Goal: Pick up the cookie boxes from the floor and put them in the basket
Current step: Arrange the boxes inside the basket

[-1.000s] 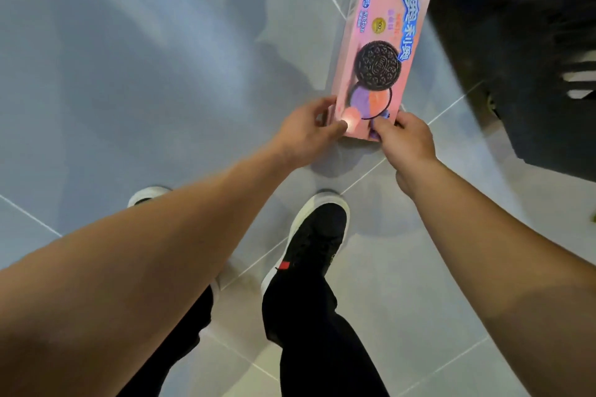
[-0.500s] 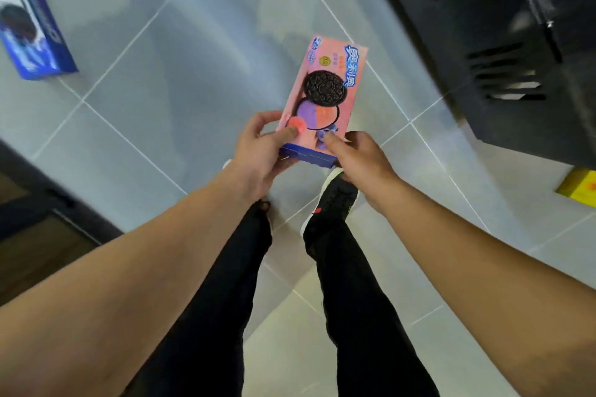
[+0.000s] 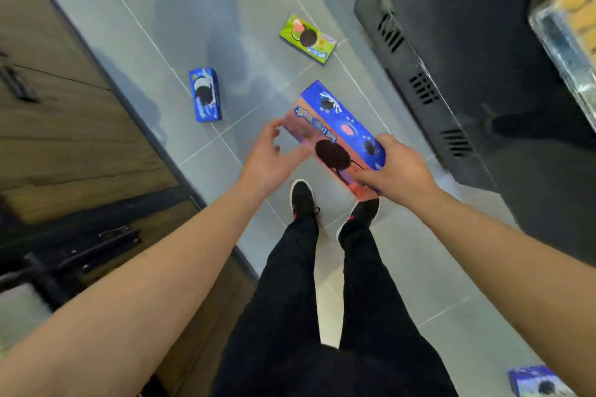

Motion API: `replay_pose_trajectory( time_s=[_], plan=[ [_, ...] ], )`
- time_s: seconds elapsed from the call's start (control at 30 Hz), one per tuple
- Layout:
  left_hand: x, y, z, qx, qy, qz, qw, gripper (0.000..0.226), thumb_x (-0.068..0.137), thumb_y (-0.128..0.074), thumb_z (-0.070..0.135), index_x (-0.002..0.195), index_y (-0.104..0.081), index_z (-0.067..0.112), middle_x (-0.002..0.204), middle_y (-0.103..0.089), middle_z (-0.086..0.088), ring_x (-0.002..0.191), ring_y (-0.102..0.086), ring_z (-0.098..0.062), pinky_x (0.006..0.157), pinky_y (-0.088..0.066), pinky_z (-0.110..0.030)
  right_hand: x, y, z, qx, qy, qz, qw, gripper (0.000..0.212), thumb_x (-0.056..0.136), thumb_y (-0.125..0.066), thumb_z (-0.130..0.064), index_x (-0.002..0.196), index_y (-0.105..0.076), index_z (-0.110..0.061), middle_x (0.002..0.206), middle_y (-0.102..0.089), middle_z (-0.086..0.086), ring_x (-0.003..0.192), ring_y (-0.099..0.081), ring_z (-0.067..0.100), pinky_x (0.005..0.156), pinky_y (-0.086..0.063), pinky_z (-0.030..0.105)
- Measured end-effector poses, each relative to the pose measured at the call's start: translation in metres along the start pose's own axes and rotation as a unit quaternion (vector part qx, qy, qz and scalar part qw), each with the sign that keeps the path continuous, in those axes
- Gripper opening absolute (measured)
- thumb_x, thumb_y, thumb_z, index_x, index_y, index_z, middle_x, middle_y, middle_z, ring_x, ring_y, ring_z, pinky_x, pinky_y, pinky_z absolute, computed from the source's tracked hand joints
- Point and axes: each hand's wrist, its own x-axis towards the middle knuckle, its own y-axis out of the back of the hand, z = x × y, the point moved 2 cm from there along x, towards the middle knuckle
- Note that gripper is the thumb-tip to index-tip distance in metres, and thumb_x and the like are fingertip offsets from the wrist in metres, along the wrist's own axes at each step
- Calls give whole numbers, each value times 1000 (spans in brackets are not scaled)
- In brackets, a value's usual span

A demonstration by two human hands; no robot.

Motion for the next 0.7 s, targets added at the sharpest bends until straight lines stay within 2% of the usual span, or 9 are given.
replay_pose_trajectory(
  time_s=[0.1, 0.2, 0.27, 0.33, 0.37, 0.47, 0.53, 0.63, 0.7],
  plan=[
    [-37, 48, 28, 27, -79, 32, 996, 80, 74, -73, 48, 142, -37, 28, 143, -41, -2, 126, -46, -20, 107, -38, -36, -34, 30, -46, -94, 91, 2, 991, 58, 63, -68, -60, 107, -55, -25, 92, -61, 0, 83, -57, 27, 65, -39, 32],
    [-72, 79, 45, 105, -196, 37, 974, 95, 64, -79, 48, 145, -34, 29, 148, -35, -6, 138, -31, -14, 113, -26, -27, -58, 52, -84, -147, 170, -21, 974, 53, 67, -66, -63, 104, -54, -28, 94, -61, -4, 88, -58, 25, 69, -49, 37],
    [-90, 88, 45, 175, -239, 15, 955, 103, 58, -84, 50, 146, -34, 32, 152, -28, -8, 143, -25, -16, 116, -23, -30, -70, 59, -103, -175, 212, -38, 961, 51, 71, -70, -59, 108, -55, -28, 97, -62, -3, 91, -58, 25, 74, -52, 41],
    [-107, 93, 43, 227, -249, 15, 941, 100, 59, -85, 50, 145, -37, 30, 153, -29, -10, 142, -27, -22, 116, -24, -36, -79, 68, -120, -200, 252, -47, 946, 51, 72, -73, -53, 113, -55, -28, 102, -62, -1, 96, -58, 28, 77, -51, 42],
    [-115, 94, 41, 241, -255, 25, 936, 94, 61, -84, 50, 142, -42, 27, 149, -36, -11, 139, -32, -24, 115, -26, -37, -82, 73, -127, -209, 270, -49, 939, 52, 73, -73, -51, 114, -55, -27, 103, -62, -1, 96, -58, 28, 77, -51, 42],
    [-140, 93, 41, 236, -262, 83, 932, 75, 67, -80, 51, 131, -57, 18, 119, -61, -8, 112, -55, -27, 98, -40, -33, -91, 88, -141, -235, 327, -66, 913, 51, 71, -74, -51, 113, -57, -28, 100, -63, -1, 92, -59, 27, 76, -50, 37],
    [-158, 88, 40, 220, -242, 117, 938, 71, 68, -80, 50, 128, -59, 18, 108, -64, -6, 102, -57, -26, 91, -43, -33, -97, 97, -144, -241, 359, -80, 898, 48, 70, -76, -48, 109, -59, -28, 96, -63, -3, 89, -59, 24, 71, -47, 32],
    [-189, 74, 38, 187, -211, 176, 943, 68, 69, -79, 51, 126, -60, 20, 103, -63, -4, 97, -56, -22, 88, -45, -35, -105, 113, -142, -184, 415, -92, 886, 55, 65, -83, -42, 113, -63, -22, 98, -62, -5, 91, -58, 18, 77, -45, 30],
    [-216, 60, 34, 157, -192, 221, 943, 62, 70, -77, 52, 122, -62, 22, 101, -64, -3, 95, -56, -18, 86, -44, -32, -109, 121, -133, -103, 410, -100, 901, 69, 64, -86, -36, 124, -58, -18, 110, -58, -6, 98, -56, 13, 83, -43, 23]
  ],
)
